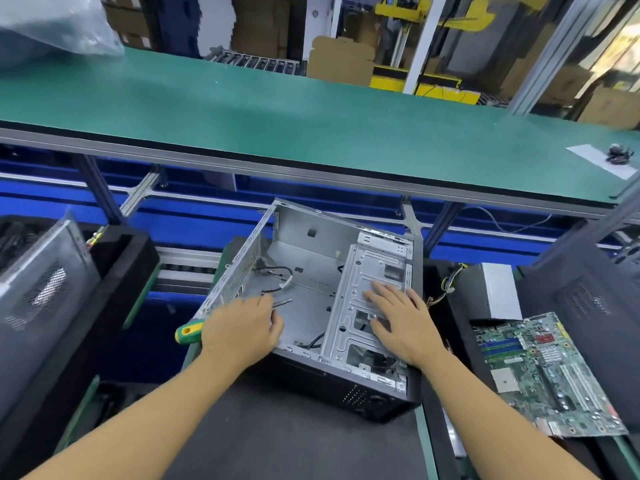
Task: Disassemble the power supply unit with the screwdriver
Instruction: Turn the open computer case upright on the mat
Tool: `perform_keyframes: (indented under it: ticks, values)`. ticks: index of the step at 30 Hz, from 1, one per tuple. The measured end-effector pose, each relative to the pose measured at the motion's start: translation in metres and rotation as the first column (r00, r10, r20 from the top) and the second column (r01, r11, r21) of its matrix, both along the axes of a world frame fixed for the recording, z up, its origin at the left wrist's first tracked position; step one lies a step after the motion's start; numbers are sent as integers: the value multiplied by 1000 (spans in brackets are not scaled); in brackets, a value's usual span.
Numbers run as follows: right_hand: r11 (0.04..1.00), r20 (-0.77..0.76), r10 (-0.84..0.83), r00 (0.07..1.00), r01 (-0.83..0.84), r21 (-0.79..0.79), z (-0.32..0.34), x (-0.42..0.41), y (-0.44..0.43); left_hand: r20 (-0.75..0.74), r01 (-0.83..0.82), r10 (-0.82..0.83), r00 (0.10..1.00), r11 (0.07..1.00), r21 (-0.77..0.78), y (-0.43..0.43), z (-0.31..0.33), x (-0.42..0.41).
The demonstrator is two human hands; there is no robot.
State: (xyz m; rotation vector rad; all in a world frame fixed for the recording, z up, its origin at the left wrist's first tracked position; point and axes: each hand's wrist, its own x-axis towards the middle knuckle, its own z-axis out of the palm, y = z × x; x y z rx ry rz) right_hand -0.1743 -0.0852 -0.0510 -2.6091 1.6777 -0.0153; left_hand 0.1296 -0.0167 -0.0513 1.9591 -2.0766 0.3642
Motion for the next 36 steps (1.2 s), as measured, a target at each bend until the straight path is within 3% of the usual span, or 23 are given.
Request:
perform_keyframes:
  ticks: [4, 9, 13, 15, 17, 18, 20, 21, 22, 29, 36]
  values:
    - [999, -3, -48, 999, 48, 0, -4, 10, 8, 71, 111, -99, 993, 977, -182, -11, -7, 20]
    - [972, 58, -229, 972, 231, -39, -9, 48, 41, 97, 109, -93, 991, 978, -176, -30, -6, 53]
    - [921, 136, -380, 915, 388, -37, -9, 85, 67, 32, -4, 8, 999, 994, -112, -39, -2, 75]
    - [910, 144, -410, 900, 414, 4, -9, 101, 77, -44, -169, 167, 985, 984, -51, -38, 3, 79]
    - [916, 127, -401, 907, 398, 46, -11, 110, 83, -249, -391, 390, 886, 919, 47, -31, 1, 78]
    - [919, 133, -393, 910, 387, 70, -11, 110, 81, -396, -475, 487, 778, 869, 137, -26, 0, 78]
    - [928, 153, -373, 915, 368, 64, -3, 99, 62, -662, -547, 596, 454, 773, 320, -15, -4, 73]
    - [936, 140, -352, 926, 352, 26, 2, 89, 45, -730, -535, 611, 308, 745, 398, -9, -7, 66]
    - [942, 106, -332, 937, 334, 0, 7, 78, 25, -754, -503, 619, 218, 734, 457, -3, -10, 58]
    - [931, -154, -340, 928, 355, 83, 6, 10, -63, -728, -352, 684, 48, 694, 629, 14, -18, -2]
    - [930, -100, -359, 928, 365, 38, 1, 8, -54, -680, -365, 720, 139, 675, 641, 6, -15, 1]
